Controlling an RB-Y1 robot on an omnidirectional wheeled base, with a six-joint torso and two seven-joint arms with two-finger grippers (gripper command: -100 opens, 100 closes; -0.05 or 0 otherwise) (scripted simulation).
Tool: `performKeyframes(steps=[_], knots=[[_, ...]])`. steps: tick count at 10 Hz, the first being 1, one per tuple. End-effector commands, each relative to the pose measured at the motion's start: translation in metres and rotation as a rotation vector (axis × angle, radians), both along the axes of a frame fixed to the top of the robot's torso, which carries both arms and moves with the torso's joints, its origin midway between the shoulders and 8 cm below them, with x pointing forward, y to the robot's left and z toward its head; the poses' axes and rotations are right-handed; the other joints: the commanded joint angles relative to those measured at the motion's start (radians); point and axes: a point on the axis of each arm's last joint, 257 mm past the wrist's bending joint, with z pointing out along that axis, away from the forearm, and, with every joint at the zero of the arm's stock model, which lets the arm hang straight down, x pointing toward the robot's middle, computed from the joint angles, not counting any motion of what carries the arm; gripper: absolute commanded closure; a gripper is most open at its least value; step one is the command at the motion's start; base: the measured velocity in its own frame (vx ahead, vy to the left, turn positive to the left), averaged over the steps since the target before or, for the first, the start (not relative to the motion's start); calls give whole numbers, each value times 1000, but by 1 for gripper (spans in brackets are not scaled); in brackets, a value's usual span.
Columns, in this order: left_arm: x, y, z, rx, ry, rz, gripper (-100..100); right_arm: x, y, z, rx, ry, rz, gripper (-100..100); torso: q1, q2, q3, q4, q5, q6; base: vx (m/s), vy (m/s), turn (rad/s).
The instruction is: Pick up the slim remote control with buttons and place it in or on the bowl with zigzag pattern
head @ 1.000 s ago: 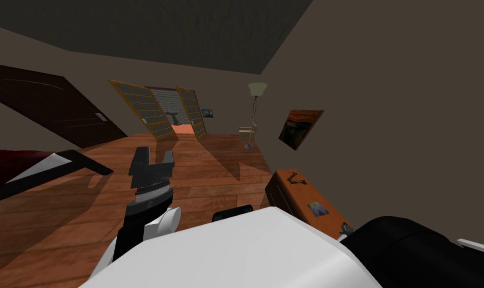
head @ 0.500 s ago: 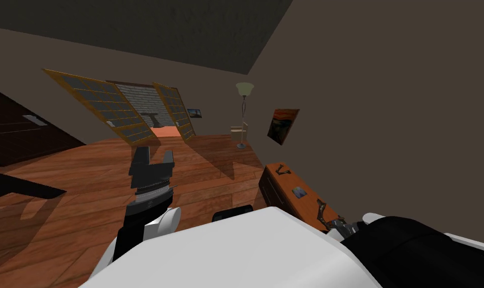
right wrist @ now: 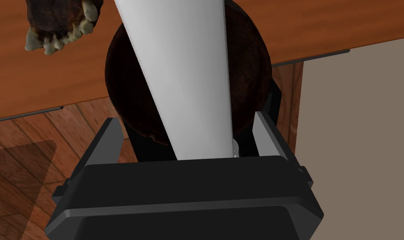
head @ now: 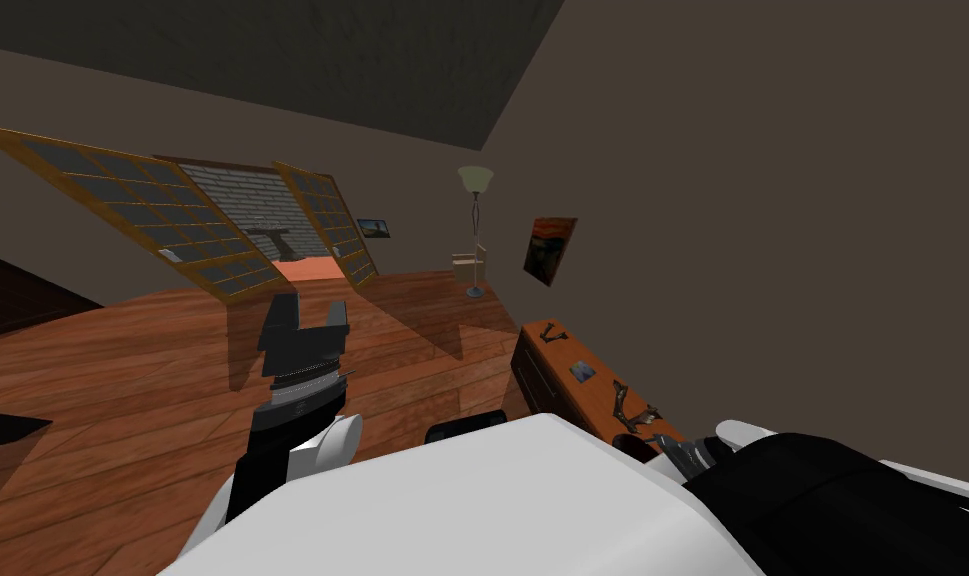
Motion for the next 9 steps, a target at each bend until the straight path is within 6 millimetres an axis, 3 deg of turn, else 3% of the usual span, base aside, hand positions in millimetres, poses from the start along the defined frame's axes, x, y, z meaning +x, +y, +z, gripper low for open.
performKeyframes(steps=[1, 3, 4, 5, 9], knots=[[0, 0, 0, 0, 0, 0, 0, 0, 0, 0, 0, 0, 0, -100, 0, 0, 0, 0, 0, 0, 0, 0, 0], [0, 0, 0, 0, 0, 0, 0, 0, 0, 0, 0, 0, 0, -100, 0, -1, 0, 0, 0, 0, 0, 0, 0], [0, 0, 0, 0, 0, 0, 0, 0, 0, 0, 0, 0, 0, 0, 0, -1, 0, 0, 0, 0, 0, 0, 0], [0, 0, 0, 0, 0, 0, 0, 7, -8, 15, 2, 2, 13, -100, 0, -1, 0, 0, 0, 0, 9, 21, -76], [0, 0, 0, 0, 0, 0, 0, 21, -21, 45, 6, 6, 41, -100, 3, -2, -1, 0, 1, 0, 17, 38, -65]])
